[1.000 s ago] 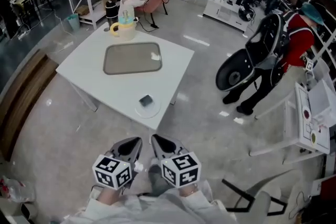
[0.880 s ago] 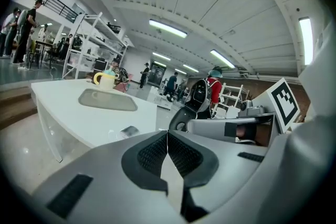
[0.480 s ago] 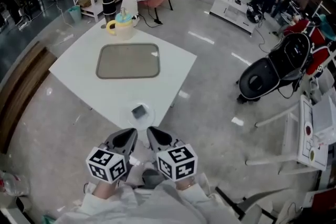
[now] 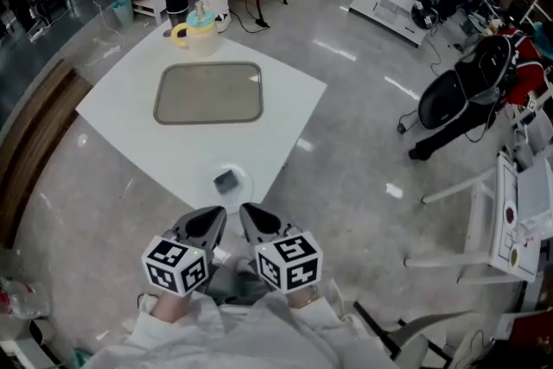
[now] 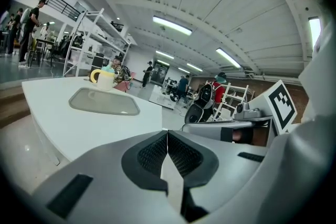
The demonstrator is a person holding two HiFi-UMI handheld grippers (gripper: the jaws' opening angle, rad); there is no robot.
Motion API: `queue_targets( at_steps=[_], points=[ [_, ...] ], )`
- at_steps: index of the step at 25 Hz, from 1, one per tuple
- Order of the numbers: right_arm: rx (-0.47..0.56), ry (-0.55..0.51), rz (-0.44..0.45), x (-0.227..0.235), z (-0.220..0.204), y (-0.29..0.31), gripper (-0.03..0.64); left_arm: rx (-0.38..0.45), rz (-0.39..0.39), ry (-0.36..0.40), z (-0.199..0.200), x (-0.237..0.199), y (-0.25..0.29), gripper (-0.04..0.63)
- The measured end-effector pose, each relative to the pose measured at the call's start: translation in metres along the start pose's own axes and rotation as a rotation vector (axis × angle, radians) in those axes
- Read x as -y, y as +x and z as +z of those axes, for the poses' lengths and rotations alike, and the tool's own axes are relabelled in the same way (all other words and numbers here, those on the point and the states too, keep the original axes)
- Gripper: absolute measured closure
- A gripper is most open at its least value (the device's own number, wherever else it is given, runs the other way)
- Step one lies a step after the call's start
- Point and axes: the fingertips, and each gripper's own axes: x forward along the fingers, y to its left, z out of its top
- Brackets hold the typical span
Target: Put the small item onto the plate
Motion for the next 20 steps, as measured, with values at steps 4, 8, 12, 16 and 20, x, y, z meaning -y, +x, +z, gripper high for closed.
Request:
queue_targets(
  at_steps=[4, 8, 12, 16, 20],
  points=[
    [0.003, 0.02, -0.015, 0.0, -0.003, 0.001, 0.6, -0.01, -0.007, 0.001, -0.001, -0.005, -0.001, 0.584],
    [0.008, 0.041, -0.036, -0.005, -0.003, 0.003, 0.6, -0.032, -0.022, -0.001, -0.001, -0.01, -0.005, 0.584],
    [0.015, 0.064, -0.056, -0.008, -0.005, 0.004, 0.6, -0.061, -0.041, 0.001, -0.003, -0.012, -0.009, 0.584],
    [0.036, 0.1, -0.064, -0.007, -0.004, 0.007, 0.6, -0.083, -0.053, -0.003, -0.007, -0.018, -0.008, 0.584],
    [0.015, 0.101, -0.083, -0.002, -0.006, 0.013, 0.6, -0.093, -0.062, -0.017, -0.006, -0.026, -0.006, 0.584]
  ],
)
